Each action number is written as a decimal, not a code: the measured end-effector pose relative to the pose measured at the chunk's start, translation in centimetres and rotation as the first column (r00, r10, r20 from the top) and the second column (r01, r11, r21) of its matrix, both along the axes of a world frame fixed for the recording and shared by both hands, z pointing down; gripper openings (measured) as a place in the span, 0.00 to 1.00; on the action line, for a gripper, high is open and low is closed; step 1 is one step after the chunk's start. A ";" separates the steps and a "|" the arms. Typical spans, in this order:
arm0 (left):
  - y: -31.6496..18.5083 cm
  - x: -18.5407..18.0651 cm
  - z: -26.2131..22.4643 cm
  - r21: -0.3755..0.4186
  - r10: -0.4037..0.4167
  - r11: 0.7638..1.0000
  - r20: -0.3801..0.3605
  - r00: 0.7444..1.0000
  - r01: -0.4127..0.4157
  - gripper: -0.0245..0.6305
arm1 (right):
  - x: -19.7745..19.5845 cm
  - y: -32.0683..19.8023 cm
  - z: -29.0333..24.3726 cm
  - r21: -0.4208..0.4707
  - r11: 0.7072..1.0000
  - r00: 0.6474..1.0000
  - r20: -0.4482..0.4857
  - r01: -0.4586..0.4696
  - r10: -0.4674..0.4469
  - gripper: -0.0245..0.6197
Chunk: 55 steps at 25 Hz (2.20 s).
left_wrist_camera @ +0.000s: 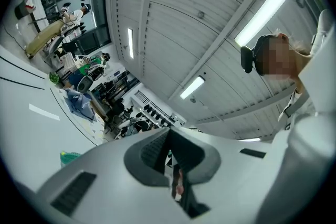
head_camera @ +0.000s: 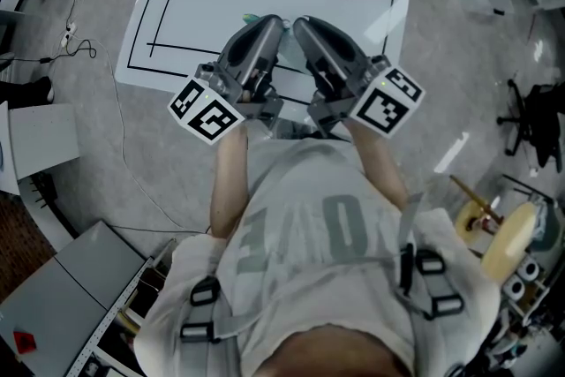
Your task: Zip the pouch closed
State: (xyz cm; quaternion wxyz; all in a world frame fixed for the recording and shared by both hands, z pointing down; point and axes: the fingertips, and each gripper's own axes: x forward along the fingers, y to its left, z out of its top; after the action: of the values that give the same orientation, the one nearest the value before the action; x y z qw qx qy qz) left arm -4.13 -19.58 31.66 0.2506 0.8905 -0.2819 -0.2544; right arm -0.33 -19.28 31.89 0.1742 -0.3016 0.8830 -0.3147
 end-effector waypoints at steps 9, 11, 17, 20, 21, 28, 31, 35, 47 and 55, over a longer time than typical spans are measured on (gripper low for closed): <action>-0.2 0.1 0.6 -0.020 -0.054 0.998 0.049 0.997 0.055 0.05 | -0.4 0.3 -0.3 0.022 1.000 0.999 -0.043 0.003 -0.002 0.06; -0.3 0.1 0.7 -0.021 -0.073 0.997 0.058 0.996 0.075 0.05 | -0.4 0.4 -0.2 0.016 1.000 0.999 -0.044 0.007 -0.006 0.06; -0.9 -0.5 1.2 -0.036 -0.126 0.991 0.085 0.988 0.129 0.05 | -0.5 0.7 -0.2 0.009 1.000 0.999 -0.035 0.026 -0.025 0.06; -1.1 -1.0 1.4 -0.049 -0.157 0.986 0.095 0.983 0.162 0.05 | -0.4 0.9 -0.1 0.002 1.000 0.999 -0.027 0.030 -0.030 0.06; -1.3 -1.3 1.5 -0.060 -0.167 0.983 0.091 0.982 0.172 0.05 | -0.4 1.0 -0.1 0.004 0.999 0.999 -0.031 0.032 -0.032 0.06; -2.0 -2.8 2.5 -0.098 -0.255 0.959 0.102 0.961 0.265 0.05 | -0.9 1.5 -0.2 0.022 0.998 0.997 -0.042 0.066 -0.066 0.06; -2.3 -4.0 3.3 -0.127 -0.299 0.942 0.103 0.949 0.311 0.05 | -0.8 1.9 -0.1 0.021 0.997 0.997 -0.044 0.067 -0.066 0.06; -2.6 -5.8 4.1 -0.139 -0.352 0.919 0.134 0.926 0.370 0.05 | -0.8 2.4 0.2 0.018 0.997 0.996 -0.050 0.080 -0.079 0.06; -3.1 -12.5 6.0 -0.163 -0.531 0.812 0.196 0.825 0.561 0.05 | -0.9 2.8 0.5 0.035 0.992 0.991 -0.065 0.118 -0.115 0.06; -2.5 -14.7 6.2 -0.124 -0.598 0.762 0.242 0.764 0.635 0.05 | -1.2 2.9 1.0 0.021 0.991 0.988 -0.084 0.130 -0.127 0.06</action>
State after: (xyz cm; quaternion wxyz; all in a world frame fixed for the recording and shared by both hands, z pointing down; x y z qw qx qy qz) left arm -18.86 -22.05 37.85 0.2122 0.7377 -0.6061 -0.2084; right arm -1.53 -16.36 32.89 0.1211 -0.2544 0.9110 -0.3010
